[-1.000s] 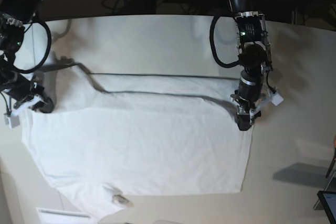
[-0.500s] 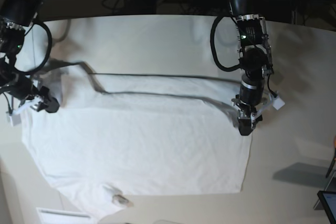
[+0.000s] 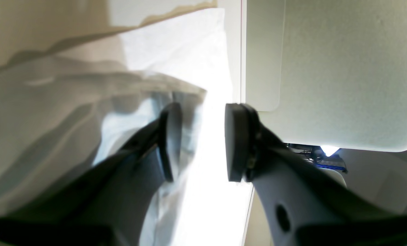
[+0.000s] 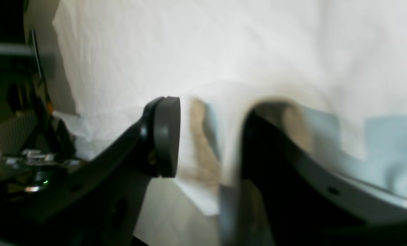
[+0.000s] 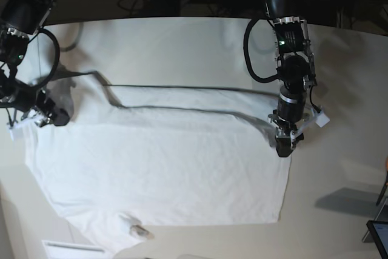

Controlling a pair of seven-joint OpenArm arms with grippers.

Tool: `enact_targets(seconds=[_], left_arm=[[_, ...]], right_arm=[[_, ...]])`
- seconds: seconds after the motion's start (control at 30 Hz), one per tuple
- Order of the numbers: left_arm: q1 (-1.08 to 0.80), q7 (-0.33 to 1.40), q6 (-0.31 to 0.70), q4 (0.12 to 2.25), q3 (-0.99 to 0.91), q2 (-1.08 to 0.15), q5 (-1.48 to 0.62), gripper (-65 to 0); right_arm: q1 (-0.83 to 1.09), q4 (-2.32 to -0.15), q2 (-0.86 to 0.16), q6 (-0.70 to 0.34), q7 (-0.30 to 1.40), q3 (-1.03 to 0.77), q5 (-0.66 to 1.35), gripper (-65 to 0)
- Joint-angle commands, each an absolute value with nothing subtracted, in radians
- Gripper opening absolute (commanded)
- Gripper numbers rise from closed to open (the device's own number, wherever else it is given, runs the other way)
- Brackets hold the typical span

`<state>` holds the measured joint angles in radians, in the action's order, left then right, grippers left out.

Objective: Fold the T-shirt properly
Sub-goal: 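Slide the right gripper along the shirt side toward the hem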

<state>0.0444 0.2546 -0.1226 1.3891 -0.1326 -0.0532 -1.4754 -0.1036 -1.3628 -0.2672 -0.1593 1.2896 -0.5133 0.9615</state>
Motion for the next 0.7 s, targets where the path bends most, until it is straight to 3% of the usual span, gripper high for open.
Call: enact_targets(seconds=[0.0, 0.47, 0.67], left_arm=[[0.062, 0.249, -0.102, 1.406, -0.134, -0.059, -1.484, -43.3], [0.067, 0.249, -0.102, 1.406, -0.128, -0.087, -1.484, -43.3], [0.062, 0.249, -0.102, 1.406, -0.125, -0.093, -1.484, -43.3]], right_arm=[[-0.12, -1.377, -0.28, -0.163, 1.288, -0.516, 0.992, -41.9], [-0.058, -1.365, -0.28, -0.157, 1.287, -0.515, 1.136, -42.2], [-0.079, -1.21, -0.283, -0.16, 1.287, -0.51, 1.287, -42.2]])
